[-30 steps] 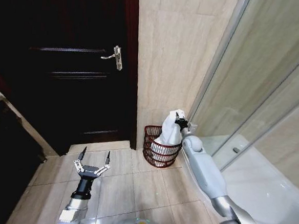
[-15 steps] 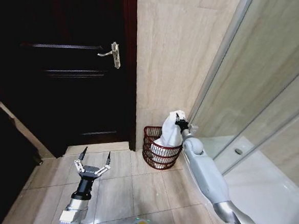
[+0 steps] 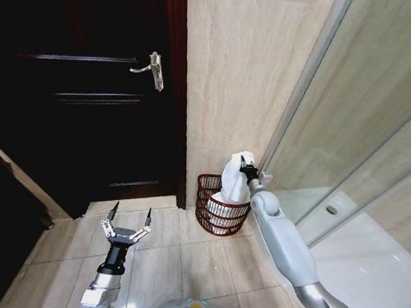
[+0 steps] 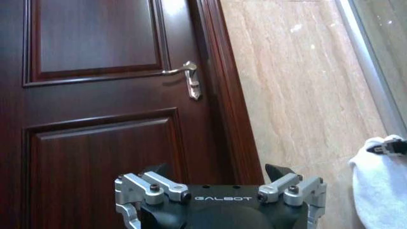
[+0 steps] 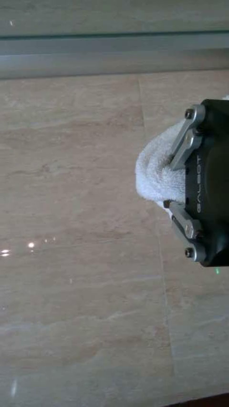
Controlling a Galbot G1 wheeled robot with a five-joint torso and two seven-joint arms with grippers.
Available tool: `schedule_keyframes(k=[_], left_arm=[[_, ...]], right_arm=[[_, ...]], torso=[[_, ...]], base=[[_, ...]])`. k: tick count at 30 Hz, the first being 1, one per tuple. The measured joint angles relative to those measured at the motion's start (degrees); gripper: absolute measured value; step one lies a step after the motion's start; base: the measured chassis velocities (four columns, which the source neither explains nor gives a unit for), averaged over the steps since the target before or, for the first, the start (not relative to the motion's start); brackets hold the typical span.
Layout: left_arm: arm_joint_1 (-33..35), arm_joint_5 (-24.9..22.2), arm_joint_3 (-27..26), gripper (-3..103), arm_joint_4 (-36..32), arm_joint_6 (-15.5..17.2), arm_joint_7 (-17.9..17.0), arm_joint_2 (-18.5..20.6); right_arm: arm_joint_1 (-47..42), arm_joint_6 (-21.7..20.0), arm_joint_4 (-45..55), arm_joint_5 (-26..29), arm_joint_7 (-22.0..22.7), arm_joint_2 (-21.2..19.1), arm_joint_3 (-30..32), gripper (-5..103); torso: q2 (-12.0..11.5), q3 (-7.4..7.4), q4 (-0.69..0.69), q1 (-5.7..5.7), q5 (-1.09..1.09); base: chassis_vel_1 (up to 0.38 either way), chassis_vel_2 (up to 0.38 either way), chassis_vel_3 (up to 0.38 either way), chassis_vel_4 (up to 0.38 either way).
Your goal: Discard the used towel into the hamper.
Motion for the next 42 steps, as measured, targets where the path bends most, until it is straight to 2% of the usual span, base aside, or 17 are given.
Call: schedule_keyframes(k=[12,42], left_arm=[[-0.20,-0.11,0.27,100,0.23,0.03,-0.02,0.00],[0.26,0.94,0.89,100,0.35,-0.84,0.07,0.00]], right_arm=[[-5.85,-0.40,5.83,-0.37,0.41,-0.61,1.92,5],[-11.69,-2.57,15.00,0.70,2.14,-2.75,3.86,5]], torso=[[-2.98,-1.97,-0.01,-1.00,0.00],[-9.47,-6.34,0.00,-3.11,0.00]], base=[[-0.054,0.053,0.047,-0.057],[-0.052,0.049,0.052,-0.050]])
